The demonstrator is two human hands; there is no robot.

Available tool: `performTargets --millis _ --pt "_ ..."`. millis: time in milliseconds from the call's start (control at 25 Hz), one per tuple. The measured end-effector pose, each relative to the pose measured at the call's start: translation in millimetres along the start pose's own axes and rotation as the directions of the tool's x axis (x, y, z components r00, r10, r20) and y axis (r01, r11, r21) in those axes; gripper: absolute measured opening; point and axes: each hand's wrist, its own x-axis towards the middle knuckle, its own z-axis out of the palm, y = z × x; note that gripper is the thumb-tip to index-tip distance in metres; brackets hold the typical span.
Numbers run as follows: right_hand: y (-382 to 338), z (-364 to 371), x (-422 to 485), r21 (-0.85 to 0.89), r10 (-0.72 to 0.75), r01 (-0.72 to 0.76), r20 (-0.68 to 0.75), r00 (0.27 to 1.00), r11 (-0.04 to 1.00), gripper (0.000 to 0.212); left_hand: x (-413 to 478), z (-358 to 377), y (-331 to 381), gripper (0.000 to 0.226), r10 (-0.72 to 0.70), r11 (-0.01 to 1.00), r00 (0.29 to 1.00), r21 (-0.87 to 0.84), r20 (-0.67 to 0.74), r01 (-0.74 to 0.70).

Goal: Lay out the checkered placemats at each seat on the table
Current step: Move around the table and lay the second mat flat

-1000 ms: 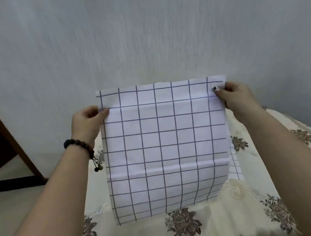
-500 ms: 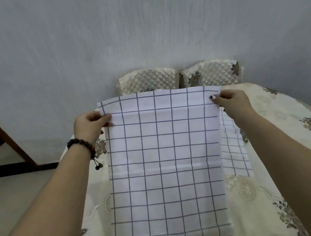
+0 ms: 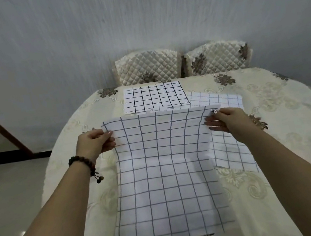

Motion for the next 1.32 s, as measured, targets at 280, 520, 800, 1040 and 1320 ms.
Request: performTargets --millis 280,520,800,1040,1320 --pt "41 -10 -20 0.162 0.199 -0.203 0.04 0.979 0.966 0.037 -29 -15 -37 0.011 -0.068 0.99 0.992 -0.115 0.103 0.08" --pt "96 -7 -49 -0.086 0.215 -0.22 -0.061 0.975 0.972 0.015 -50 -26 -91 0.025 -0.235 0.97 0.967 -0.035 0.098 0.239" --pt "154 -3 -70 -0.428 0.19 -0.291 -0.263 0.946 0.856 0.017 -68 -26 -134 0.007 -0.198 0.931 0.98 0.308 -0.025 0.196" --pt "167 -5 -82 -0.452 0.187 -0.306 -0.289 0.939 0.838 0.015 -77 -18 -148 0.026 -0.104 0.866 0.989 0.48 -0.101 0.14" --pt "173 -11 -94 -0.592 0.126 -0.259 -0.257 0.958 0.763 0.018 -92 -17 -148 0.03 -0.081 0.811 0.992 0.573 -0.096 0.122"
